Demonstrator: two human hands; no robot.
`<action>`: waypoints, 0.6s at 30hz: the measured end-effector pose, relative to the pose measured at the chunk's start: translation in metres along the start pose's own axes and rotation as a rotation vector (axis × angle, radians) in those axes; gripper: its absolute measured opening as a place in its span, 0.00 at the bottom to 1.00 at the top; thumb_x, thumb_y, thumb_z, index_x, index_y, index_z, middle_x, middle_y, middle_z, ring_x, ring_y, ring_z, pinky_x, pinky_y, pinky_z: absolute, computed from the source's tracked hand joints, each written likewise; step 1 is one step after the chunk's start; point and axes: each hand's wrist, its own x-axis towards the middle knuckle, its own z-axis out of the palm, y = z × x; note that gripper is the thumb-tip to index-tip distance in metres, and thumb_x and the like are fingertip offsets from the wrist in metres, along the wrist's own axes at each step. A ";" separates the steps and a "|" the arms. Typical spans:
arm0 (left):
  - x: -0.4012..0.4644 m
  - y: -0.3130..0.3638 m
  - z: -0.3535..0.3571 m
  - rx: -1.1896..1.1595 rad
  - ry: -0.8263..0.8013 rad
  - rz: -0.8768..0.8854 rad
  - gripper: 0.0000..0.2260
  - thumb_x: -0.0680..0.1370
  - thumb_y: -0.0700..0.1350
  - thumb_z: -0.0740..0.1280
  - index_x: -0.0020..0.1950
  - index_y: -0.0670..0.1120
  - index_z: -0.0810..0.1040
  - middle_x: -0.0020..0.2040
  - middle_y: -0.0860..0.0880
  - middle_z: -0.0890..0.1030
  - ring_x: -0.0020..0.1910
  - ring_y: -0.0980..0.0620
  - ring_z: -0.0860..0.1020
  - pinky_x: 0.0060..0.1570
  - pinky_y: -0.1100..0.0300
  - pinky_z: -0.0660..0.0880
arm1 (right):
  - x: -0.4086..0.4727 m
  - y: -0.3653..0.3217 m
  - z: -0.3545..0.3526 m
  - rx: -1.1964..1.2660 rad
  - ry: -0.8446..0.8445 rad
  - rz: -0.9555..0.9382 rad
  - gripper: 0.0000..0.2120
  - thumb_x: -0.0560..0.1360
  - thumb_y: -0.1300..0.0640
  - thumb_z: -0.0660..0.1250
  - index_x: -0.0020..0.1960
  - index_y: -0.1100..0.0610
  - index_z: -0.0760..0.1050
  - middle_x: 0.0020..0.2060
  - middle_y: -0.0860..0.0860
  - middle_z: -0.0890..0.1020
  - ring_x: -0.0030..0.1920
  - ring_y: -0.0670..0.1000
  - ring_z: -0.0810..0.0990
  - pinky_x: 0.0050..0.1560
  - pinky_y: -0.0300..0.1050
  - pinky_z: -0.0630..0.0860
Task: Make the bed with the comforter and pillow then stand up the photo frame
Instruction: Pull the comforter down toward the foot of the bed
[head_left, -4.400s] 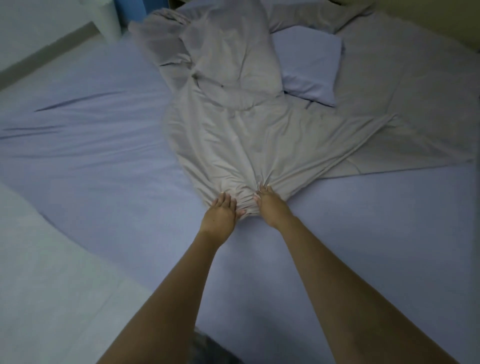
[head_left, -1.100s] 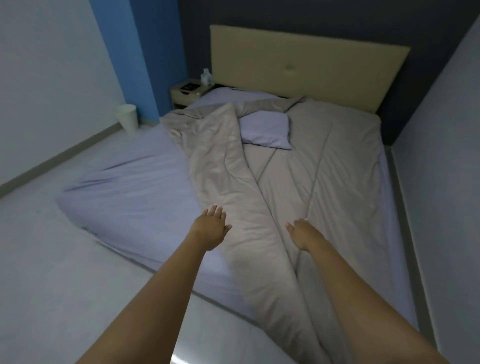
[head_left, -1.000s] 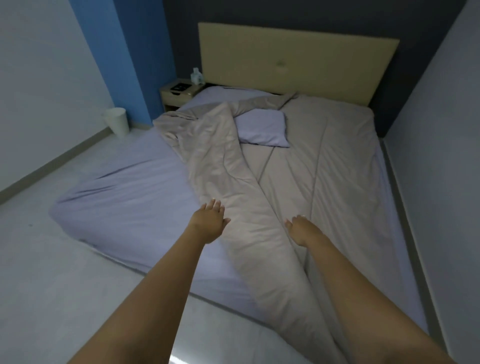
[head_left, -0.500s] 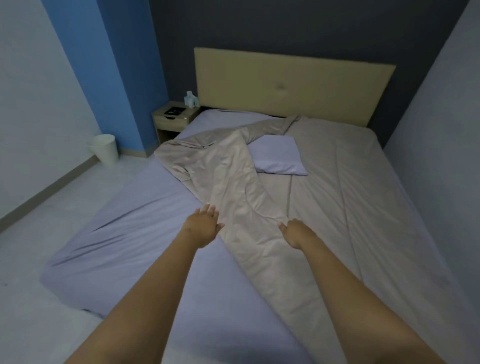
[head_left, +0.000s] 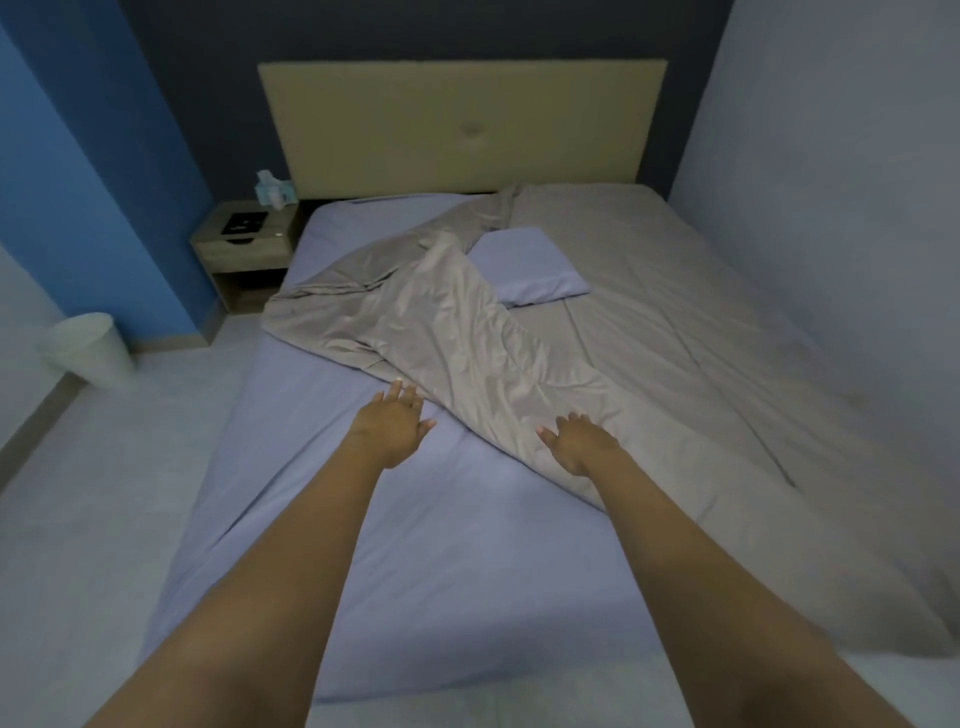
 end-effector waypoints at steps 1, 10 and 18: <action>0.003 -0.008 0.001 -0.004 0.007 0.018 0.27 0.84 0.55 0.44 0.79 0.41 0.48 0.80 0.44 0.47 0.79 0.47 0.44 0.77 0.52 0.46 | 0.001 -0.010 0.001 -0.008 0.007 0.020 0.33 0.81 0.40 0.41 0.78 0.61 0.48 0.78 0.56 0.50 0.78 0.55 0.48 0.76 0.52 0.48; 0.013 -0.119 0.027 -0.014 -0.019 0.082 0.27 0.84 0.55 0.43 0.80 0.43 0.46 0.80 0.46 0.46 0.79 0.48 0.43 0.77 0.52 0.45 | 0.013 -0.127 0.022 -0.009 0.044 0.043 0.34 0.81 0.38 0.44 0.77 0.61 0.50 0.77 0.58 0.52 0.77 0.57 0.50 0.76 0.53 0.50; -0.005 -0.248 0.048 0.034 0.005 0.187 0.27 0.84 0.55 0.43 0.79 0.43 0.46 0.80 0.46 0.46 0.79 0.48 0.43 0.77 0.53 0.44 | -0.004 -0.259 0.056 0.094 0.113 0.143 0.37 0.80 0.36 0.44 0.78 0.61 0.49 0.78 0.57 0.51 0.77 0.57 0.49 0.75 0.53 0.50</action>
